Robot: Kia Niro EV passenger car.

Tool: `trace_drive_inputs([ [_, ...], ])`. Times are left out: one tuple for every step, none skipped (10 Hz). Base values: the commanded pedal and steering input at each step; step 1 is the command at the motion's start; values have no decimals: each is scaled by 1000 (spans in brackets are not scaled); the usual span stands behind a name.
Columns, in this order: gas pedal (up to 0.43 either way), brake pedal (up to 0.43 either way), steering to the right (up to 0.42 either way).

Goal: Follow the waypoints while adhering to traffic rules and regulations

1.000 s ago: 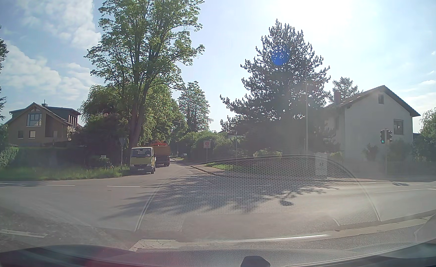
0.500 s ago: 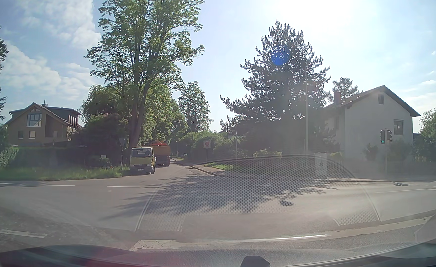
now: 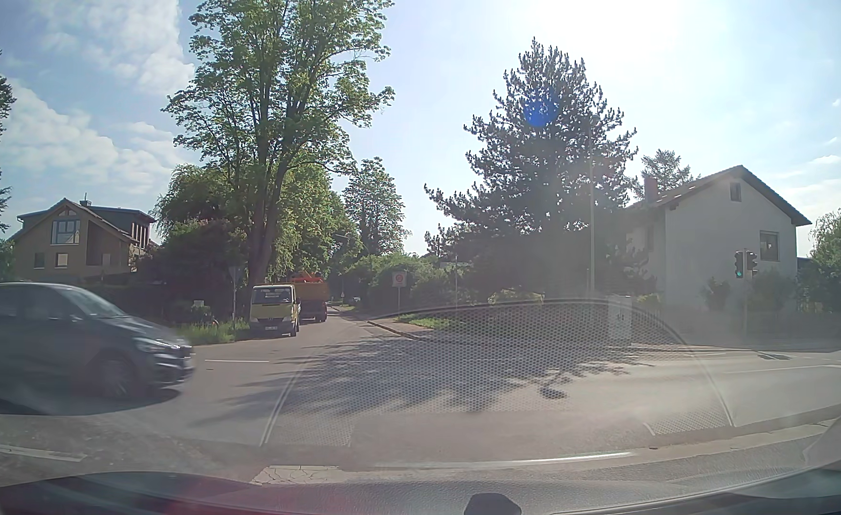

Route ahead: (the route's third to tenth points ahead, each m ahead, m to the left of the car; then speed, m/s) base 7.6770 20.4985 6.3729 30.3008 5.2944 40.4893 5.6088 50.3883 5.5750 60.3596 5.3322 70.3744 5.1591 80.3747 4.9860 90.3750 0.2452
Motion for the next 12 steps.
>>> trace_drive_inputs([
  [0, 43, -11],
  [0, 43, -20],
  [0, 30, -35],
  [0, 12, -50],
  [0, 0, -67],
  [0, 0, -86],
  [0, 0, -100],
  [0, 0, -112],
  [0, 0, -124],
  [0, 0, -130],
  [0, 0, -131],
  [0, 0, -131],
])
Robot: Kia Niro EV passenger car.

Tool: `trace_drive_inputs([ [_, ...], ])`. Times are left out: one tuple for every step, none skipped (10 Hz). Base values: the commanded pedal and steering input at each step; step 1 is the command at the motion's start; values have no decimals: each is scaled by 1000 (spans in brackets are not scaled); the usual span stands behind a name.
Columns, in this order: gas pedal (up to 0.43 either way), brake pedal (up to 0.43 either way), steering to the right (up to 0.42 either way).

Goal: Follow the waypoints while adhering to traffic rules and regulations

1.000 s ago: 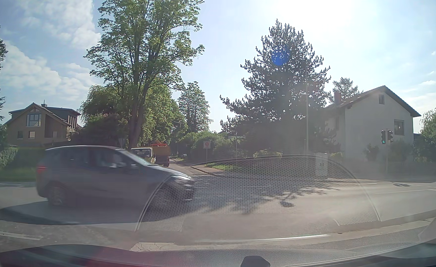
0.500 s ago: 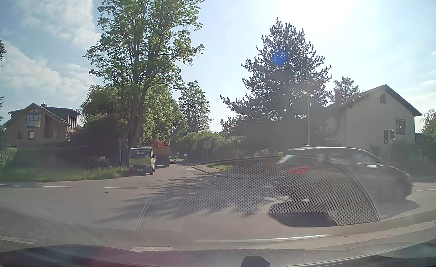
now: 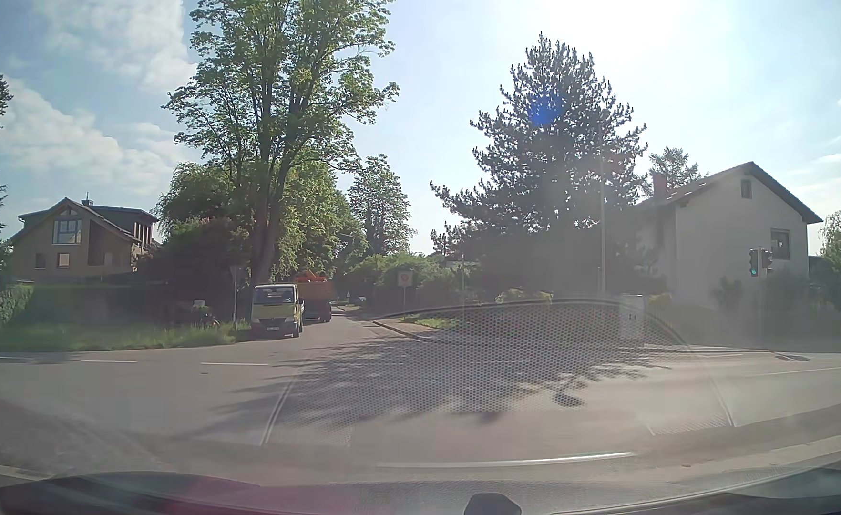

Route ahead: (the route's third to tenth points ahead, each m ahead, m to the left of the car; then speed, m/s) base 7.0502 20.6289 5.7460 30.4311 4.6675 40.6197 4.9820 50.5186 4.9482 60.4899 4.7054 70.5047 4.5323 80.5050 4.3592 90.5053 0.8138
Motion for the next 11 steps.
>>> trace_drive_inputs([
  [0, 0, -132],
  [0, 0, -131],
  [0, 0, -132],
  [0, 0, -144],
  [0, 0, -158],
  [0, 0, -171],
  [118, 0, -186],
  [220, 0, -202],
  [220, 0, -214],
  [220, 0, -231],
  [220, 0, -245],
])
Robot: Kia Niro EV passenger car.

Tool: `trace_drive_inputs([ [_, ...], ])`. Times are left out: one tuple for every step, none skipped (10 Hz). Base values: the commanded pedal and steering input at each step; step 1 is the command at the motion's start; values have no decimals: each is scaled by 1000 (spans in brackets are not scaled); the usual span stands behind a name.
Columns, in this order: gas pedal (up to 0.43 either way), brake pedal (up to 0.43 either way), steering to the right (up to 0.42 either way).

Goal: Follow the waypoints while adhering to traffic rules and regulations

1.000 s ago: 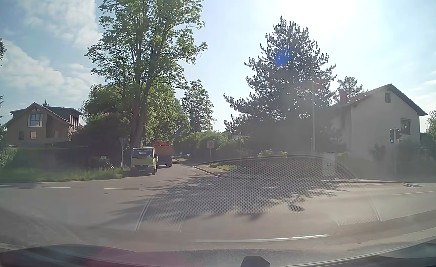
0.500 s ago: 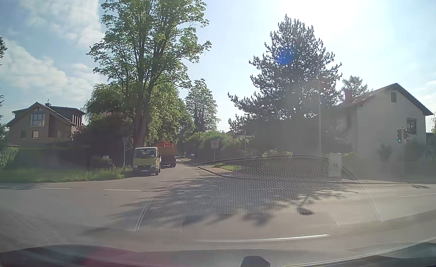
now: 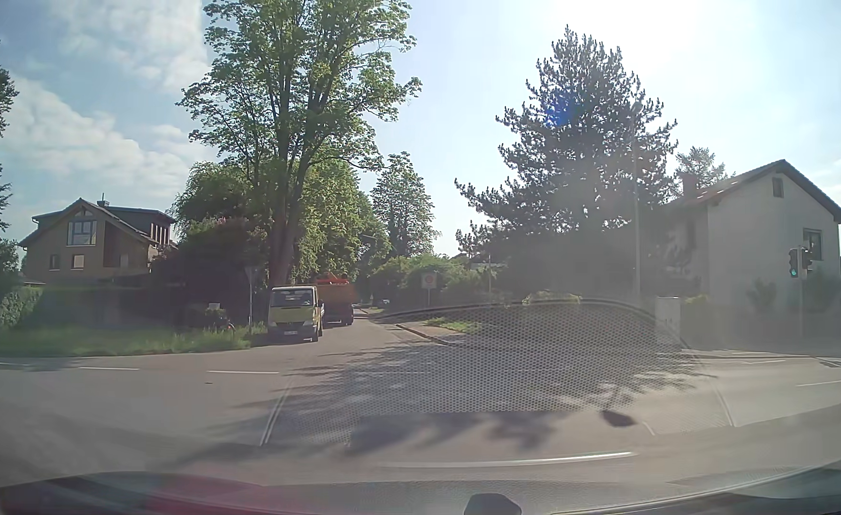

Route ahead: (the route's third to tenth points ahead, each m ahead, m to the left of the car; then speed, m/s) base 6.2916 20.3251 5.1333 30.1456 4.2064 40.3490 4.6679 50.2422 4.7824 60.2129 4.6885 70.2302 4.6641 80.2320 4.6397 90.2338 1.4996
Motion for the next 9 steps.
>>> trace_drive_inputs([
  [228, 0, -260],
  [248, 0, -271],
  [260, 0, -284],
  [260, 0, -302],
  [260, 0, -315],
  [260, 0, -327],
  [260, 0, -346],
  [268, 0, -365],
  [268, 0, -396],
])
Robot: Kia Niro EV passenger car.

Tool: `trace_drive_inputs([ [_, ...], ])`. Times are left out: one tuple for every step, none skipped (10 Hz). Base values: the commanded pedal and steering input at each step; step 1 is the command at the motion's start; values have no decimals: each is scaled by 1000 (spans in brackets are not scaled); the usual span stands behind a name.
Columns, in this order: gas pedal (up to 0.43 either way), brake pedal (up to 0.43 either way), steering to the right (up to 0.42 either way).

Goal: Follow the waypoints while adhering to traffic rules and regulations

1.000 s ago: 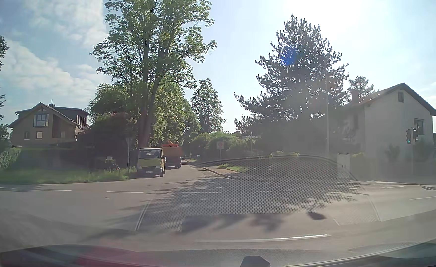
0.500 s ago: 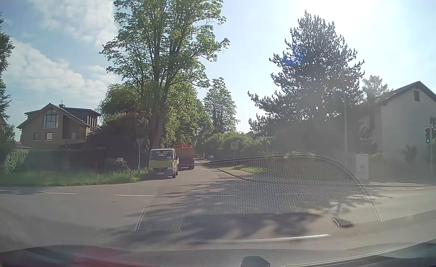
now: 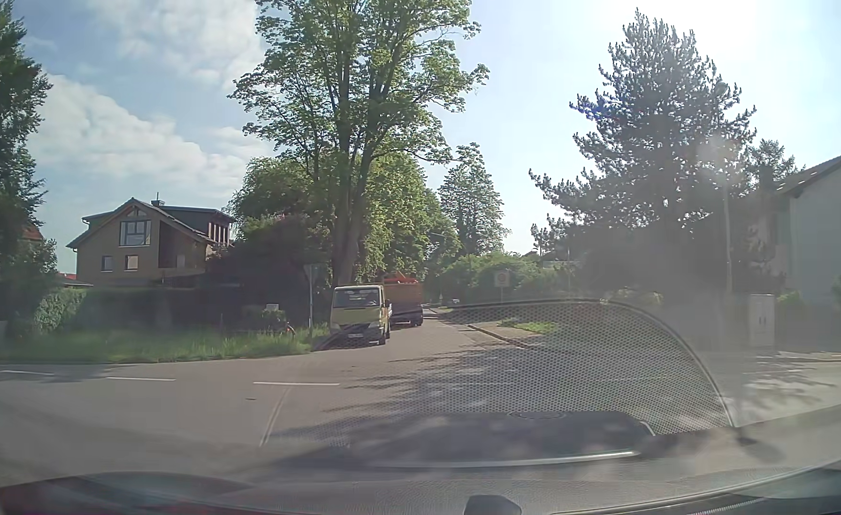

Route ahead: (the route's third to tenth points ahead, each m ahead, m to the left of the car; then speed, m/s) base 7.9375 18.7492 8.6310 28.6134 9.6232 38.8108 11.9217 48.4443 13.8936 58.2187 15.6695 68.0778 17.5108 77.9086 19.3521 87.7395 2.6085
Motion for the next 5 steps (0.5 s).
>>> trace_drive_inputs([
  [268, 0, -429],
  [268, 0, -467],
  [268, 0, -503],
  [268, 0, -542],
  [268, 0, -580],
])
